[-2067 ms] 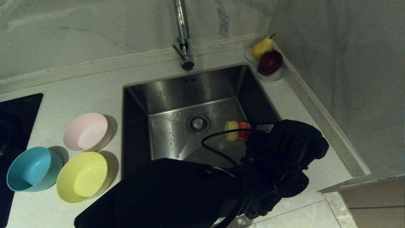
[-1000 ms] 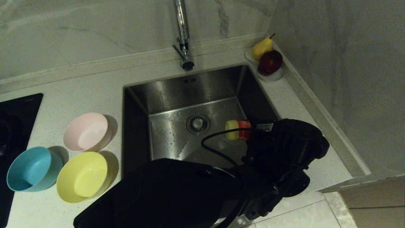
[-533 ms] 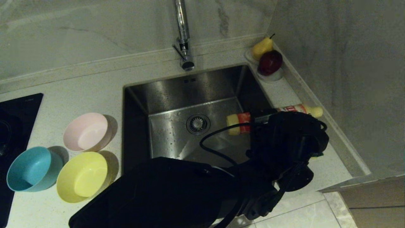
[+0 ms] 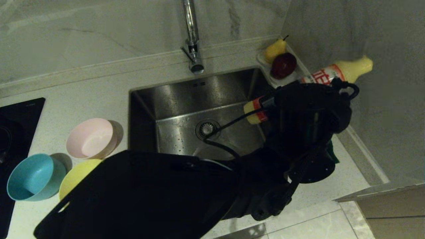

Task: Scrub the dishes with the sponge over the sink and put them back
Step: Place the dish soap on the table

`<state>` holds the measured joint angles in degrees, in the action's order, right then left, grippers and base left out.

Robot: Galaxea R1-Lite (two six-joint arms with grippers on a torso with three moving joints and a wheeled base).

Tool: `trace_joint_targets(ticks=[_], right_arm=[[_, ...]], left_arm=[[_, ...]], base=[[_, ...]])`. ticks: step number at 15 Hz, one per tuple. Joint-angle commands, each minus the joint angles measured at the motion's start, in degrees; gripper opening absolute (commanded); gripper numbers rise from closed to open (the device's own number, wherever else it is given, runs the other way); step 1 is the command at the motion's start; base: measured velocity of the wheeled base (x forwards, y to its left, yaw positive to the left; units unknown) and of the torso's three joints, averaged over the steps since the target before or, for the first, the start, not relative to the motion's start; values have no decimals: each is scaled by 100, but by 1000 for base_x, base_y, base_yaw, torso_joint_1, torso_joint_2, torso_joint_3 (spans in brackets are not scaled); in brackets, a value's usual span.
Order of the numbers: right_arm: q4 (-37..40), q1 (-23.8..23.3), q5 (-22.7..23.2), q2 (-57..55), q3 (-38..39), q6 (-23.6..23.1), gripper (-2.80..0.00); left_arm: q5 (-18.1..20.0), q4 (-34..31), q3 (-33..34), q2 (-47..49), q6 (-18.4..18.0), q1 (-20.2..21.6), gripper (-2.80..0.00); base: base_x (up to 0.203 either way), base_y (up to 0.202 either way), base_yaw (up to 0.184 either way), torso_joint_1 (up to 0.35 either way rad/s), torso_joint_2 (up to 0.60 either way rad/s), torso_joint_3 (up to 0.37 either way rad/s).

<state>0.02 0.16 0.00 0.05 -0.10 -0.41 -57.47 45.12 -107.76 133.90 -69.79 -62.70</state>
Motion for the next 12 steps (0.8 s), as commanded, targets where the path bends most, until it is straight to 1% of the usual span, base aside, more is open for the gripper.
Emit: trace_joint_targets(ticks=[1, 3, 6, 7, 8, 9, 10, 12], right_arm=[[-2, 7, 0, 4, 1, -3, -280], [-2, 2, 0, 4, 1, -3, -280], [-2, 2, 0, 4, 1, -3, -280], [-2, 11, 0, -2, 1, -3, -280], [-2, 2, 0, 4, 1, -3, -280], [-2, 2, 0, 2, 1, -3, -280], [-2, 2, 0, 0, 1, -3, -280], [-2, 2, 0, 3, 1, -3, -280]], left_arm=[[448, 26, -7, -440, 610, 3, -280], [789, 32, -15, -715, 1137, 3, -280], [1072, -42, -50, -1207, 1766, 4, -280], [1222, -78, -51, -1338, 2030, 12, -280], [1415, -78, -52, -1432, 2203, 19, -280], [1647, -49, -52, -1532, 2340, 18, -280], [1792, -34, -52, -1639, 2430, 13, -280], [2151, -27, -52, -1900, 2490, 12, -280]], base=[[0, 0, 0, 0, 0, 0], [0, 0, 0, 0, 0, 0], [0, 0, 0, 0, 0, 0], [0, 0, 0, 0, 0, 0], [0, 0, 0, 0, 0, 0], [0, 0, 0, 0, 0, 0], [0, 0, 0, 0, 0, 0], [0, 0, 0, 0, 0, 0]])
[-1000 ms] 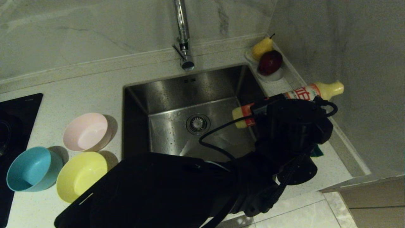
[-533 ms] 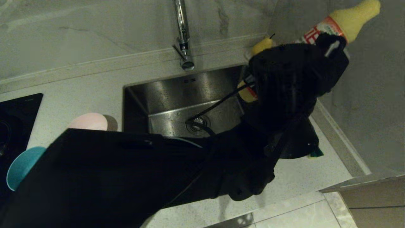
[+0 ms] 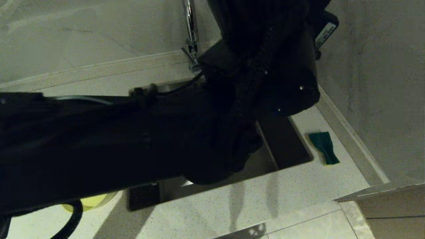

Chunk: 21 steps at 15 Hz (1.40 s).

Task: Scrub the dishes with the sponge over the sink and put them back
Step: Place the dish soap on the table

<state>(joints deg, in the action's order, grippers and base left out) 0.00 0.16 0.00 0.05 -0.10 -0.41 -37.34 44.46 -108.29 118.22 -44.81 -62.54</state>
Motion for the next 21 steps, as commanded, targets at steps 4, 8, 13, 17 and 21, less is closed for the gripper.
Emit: trace_joint_targets(ticks=[4, 8, 13, 17, 21], right_arm=[[0, 8, 0, 4, 1, -2, -280], [0, 7, 0, 4, 1, -2, -280], [0, 4, 0, 2, 1, -2, -280], [0, 2, 0, 4, 1, -2, -280], [0, 10, 0, -5, 1, -2, -280]], left_arm=[[606, 54, 6, -980, 60, -1, -280], [644, 1, 9, -1565, 528, 243, -280], [625, -276, 82, -2167, 686, 962, -280], [600, -905, 100, -2644, 900, 1869, -280], [524, -1531, 145, -3060, 1588, 3192, -280]], base=[[0, 0, 0, 0, 0, 0], [0, 0, 0, 0, 0, 0], [0, 0, 0, 0, 0, 0], [0, 0, 0, 0, 0, 0], [0, 0, 0, 0, 0, 0]])
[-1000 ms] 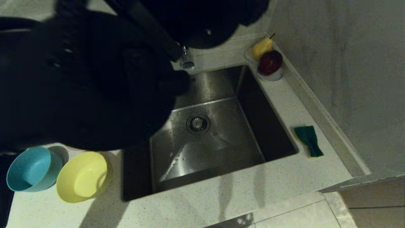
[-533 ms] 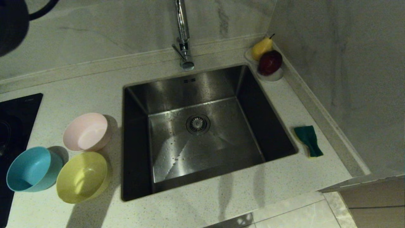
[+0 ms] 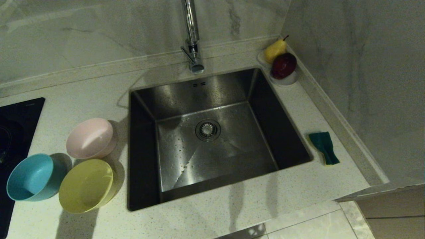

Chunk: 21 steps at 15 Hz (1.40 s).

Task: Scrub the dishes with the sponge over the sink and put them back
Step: Place the dish soap on the table

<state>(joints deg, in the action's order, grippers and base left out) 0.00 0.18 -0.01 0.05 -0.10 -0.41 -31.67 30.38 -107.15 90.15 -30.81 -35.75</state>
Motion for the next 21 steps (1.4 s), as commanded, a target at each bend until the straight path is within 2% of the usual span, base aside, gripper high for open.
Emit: trace_joint_targets(ticks=[1, 5, 7, 10, 13, 14, 16, 21], right_arm=[[0, -1, 1, 4, 1, -2, -280], [0, -1, 1, 3, 1, -2, -280], [0, -1, 1, -2, 1, -2, -280], [0, -1, 1, 4, 1, -2, -280], [0, -1, 1, -5, 1, -2, -280], [0, -1, 1, 4, 1, -2, -280], [0, 2, 1, -5, 1, -2, -280], [0, 6, 1, -5, 1, -2, -280]], left_arm=[[-61, -316, 55, -320, 507, 919, -280], [-91, -1520, 76, -424, 1962, 2532, -280], [-97, -2090, 96, -371, 2643, 3204, -280], [-40, -2271, 515, -241, 3145, 4043, -280], [-129, -2211, 657, 177, 3788, 4316, -280], [-342, -2224, 669, 325, 3854, 4327, -280], [-527, -2172, 621, 681, 3951, 4330, -280], [-611, -2090, 919, 1132, 4191, 4415, -280]], base=[[0, 0, 0, 0, 0, 0], [0, 0, 0, 0, 0, 0], [0, 0, 0, 0, 0, 0], [0, 0, 0, 0, 0, 0], [0, 0, 0, 0, 0, 0], [0, 0, 0, 0, 0, 0], [0, 0, 0, 0, 0, 0], [0, 0, 0, 0, 0, 0]])
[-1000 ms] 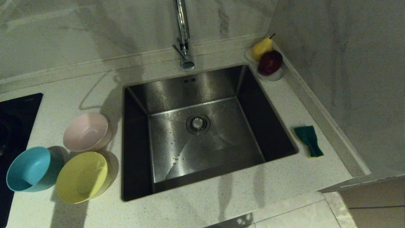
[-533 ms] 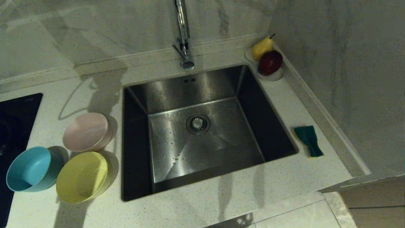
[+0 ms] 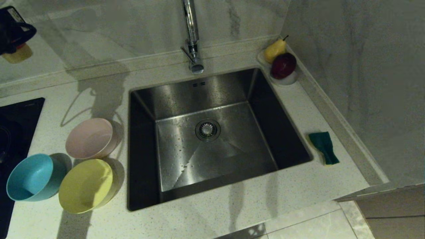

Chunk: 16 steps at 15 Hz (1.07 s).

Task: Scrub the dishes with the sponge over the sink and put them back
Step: Place the dish soap on the table

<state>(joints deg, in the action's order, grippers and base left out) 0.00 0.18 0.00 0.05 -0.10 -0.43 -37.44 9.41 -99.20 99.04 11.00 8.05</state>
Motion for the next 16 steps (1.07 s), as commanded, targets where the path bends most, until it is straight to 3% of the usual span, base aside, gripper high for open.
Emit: trace_joint_targets(ticks=[1, 7, 11, 16], right_arm=[[0, -1, 0, 4, 1, -1, -280], [0, -1, 0, 4, 1, -1, -280], [0, -1, 0, 4, 1, -1, -280], [0, -1, 0, -5, 1, -1, -280]], left_arm=[[-42, 19, 136, 323, 15, 68, -280], [-46, 1086, 298, 1204, -52, 320, -280], [-73, 2239, 526, 1882, -52, 354, -280], [-370, 2871, 379, 2475, 5, 355, -280]], base=[[0, 0, 0, 0, 0, 0], [0, 0, 0, 0, 0, 0], [0, 0, 0, 0, 0, 0], [0, 0, 0, 0, 0, 0]])
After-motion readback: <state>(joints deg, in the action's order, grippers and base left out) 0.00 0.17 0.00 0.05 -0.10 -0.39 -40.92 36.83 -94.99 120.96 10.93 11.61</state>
